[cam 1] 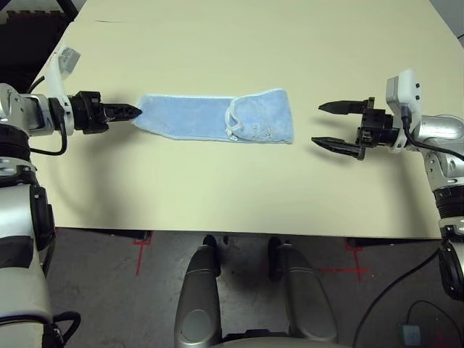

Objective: Fold the towel and set it aside.

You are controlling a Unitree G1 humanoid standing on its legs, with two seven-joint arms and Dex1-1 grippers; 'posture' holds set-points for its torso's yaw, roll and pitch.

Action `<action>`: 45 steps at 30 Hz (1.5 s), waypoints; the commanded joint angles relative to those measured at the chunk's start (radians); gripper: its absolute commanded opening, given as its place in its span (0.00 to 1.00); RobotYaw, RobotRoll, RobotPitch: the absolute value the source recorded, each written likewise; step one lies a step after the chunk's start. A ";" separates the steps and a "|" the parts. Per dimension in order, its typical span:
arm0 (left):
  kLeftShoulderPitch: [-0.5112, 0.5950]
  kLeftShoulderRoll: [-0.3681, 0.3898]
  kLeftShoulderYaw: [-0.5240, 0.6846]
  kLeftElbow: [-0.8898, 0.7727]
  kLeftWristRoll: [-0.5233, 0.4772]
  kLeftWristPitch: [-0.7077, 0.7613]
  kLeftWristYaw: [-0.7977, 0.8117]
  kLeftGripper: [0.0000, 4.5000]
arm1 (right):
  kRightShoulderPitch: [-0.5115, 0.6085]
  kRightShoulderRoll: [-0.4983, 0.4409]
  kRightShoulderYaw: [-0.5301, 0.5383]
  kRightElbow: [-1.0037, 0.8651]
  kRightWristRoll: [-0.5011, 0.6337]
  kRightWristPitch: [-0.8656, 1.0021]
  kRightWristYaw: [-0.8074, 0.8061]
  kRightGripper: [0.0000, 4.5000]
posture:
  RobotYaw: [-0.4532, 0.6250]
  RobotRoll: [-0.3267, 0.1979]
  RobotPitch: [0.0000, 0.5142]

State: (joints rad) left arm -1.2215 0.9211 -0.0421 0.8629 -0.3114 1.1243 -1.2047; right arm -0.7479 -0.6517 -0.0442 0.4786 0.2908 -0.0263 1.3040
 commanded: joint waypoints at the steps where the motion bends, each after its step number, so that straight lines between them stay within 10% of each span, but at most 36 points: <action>1: -0.018 -0.010 -0.012 -0.072 -0.026 0.045 -0.048 0.00 | -0.006 -0.005 -0.003 0.042 -0.008 -0.023 0.000 1.00 | 0.43 0.62 0.54; 45: -0.122 -0.287 -0.027 -0.420 -0.237 0.240 0.034 0.00 | 0.077 -0.035 -0.071 -0.034 0.102 0.021 0.057 1.00 | 0.41 0.62 0.55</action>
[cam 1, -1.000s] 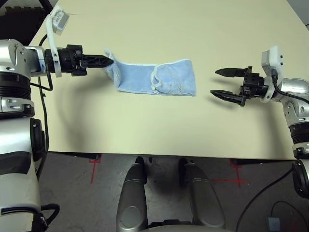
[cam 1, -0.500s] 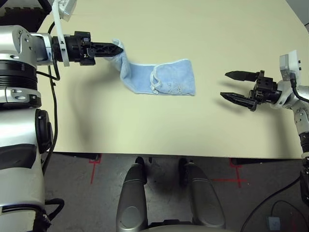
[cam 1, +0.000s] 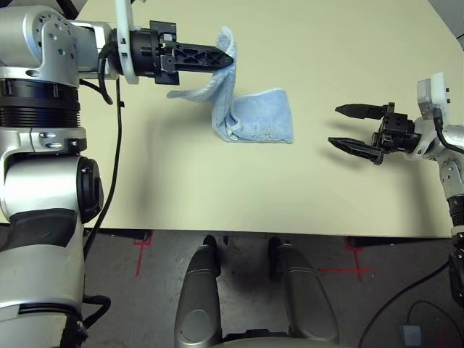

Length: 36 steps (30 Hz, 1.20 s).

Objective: Fold the towel and set it aside.

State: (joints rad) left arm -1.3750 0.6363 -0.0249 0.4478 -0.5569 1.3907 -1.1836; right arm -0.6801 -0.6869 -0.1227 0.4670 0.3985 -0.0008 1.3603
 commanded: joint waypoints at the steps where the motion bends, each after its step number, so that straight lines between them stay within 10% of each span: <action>1: 0.042 0.003 -0.056 0.005 0.019 -0.043 0.013 0.00 | 0.011 -0.001 0.007 -0.026 -0.005 -0.004 0.000 1.00 | 0.41 0.62 0.55; 21: 0.305 0.489 -0.284 0.101 0.238 -0.312 -0.320 0.00 | -0.005 -0.004 0.020 -0.008 -0.017 -0.013 0.018 1.00 | 0.44 0.62 0.57; 34: 0.329 0.388 -0.198 0.210 0.327 -0.366 -0.090 0.99 | -0.021 0.002 0.030 0.008 -0.028 -0.029 0.028 1.00 | 0.43 0.62 0.56; 36: 0.324 0.392 -0.214 0.230 0.362 -0.407 -0.081 0.99 | -0.018 0.001 0.030 0.002 -0.026 -0.027 0.026 1.00 | 0.43 0.62 0.56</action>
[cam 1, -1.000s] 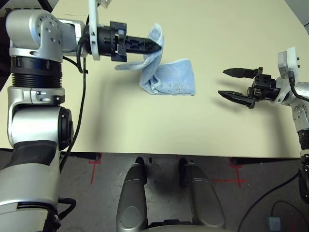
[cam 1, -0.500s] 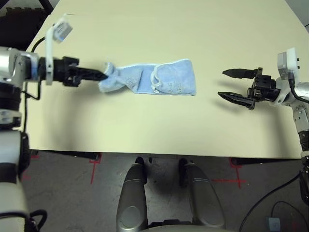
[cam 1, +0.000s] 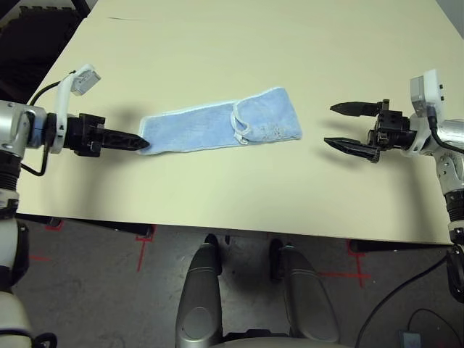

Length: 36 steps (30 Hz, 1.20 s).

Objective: Fold the towel and set it aside.

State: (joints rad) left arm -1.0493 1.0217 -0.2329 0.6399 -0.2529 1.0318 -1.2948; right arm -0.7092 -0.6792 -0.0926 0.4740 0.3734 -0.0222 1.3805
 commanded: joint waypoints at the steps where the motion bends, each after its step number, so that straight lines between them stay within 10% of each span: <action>1: -0.009 0.009 -0.014 0.053 0.075 -0.069 0.031 0.99 | 0.012 -0.006 0.000 -0.007 0.000 -0.004 0.006 1.00 | 0.43 0.62 0.56; 8: -0.126 0.017 0.022 0.211 0.167 -0.215 0.085 0.99 | 0.012 0.003 0.004 -0.011 0.000 -0.005 0.004 1.00 | 0.44 0.62 0.56; 16: -0.268 -0.054 0.240 0.175 -0.024 -0.009 0.028 0.99 | -0.010 0.019 0.003 0.008 0.001 0.003 -0.001 1.00 | 0.45 0.62 0.57; 25: -0.069 -0.115 0.304 -0.101 -0.160 0.222 0.106 0.99 | -0.017 0.031 0.007 0.001 -0.001 0.013 -0.004 1.00 | 0.45 0.62 0.58; 36: 0.013 -0.129 0.225 -0.068 -0.143 0.225 0.161 0.99 | 0.006 0.020 0.001 -0.032 0.002 0.027 -0.007 1.00 | 0.43 0.62 0.60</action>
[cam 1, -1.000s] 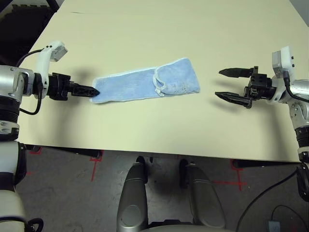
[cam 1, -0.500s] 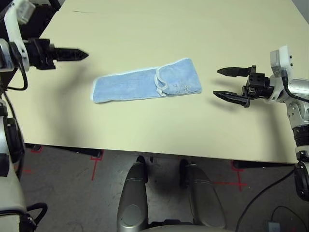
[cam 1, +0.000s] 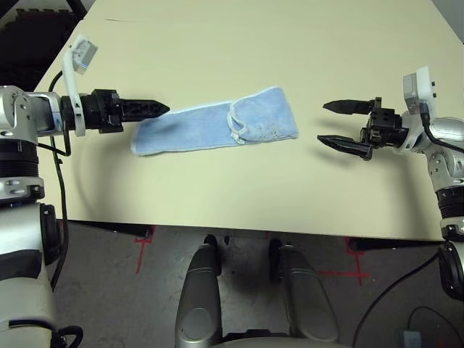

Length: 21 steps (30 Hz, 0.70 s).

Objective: Fold the towel and set it aside.

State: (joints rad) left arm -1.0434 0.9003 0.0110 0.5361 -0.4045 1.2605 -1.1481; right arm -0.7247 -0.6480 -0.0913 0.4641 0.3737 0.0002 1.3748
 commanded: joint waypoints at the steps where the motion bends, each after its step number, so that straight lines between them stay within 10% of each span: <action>1: 0.003 -0.012 -0.021 0.046 0.006 -0.002 0.014 0.99 | 0.022 -0.011 -0.001 -0.023 0.001 0.004 -0.002 1.00 | 0.43 0.62 0.60; 21: -0.161 -0.136 -0.054 0.507 0.199 -0.430 0.179 0.99 | 0.040 -0.022 -0.003 -0.052 0.004 0.018 -0.016 1.00 | 0.41 0.62 0.60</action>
State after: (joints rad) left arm -1.2086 0.7717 -0.0452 0.9781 -0.2493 0.8708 -1.0193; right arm -0.7005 -0.6567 -0.0916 0.4296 0.3745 0.0152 1.3589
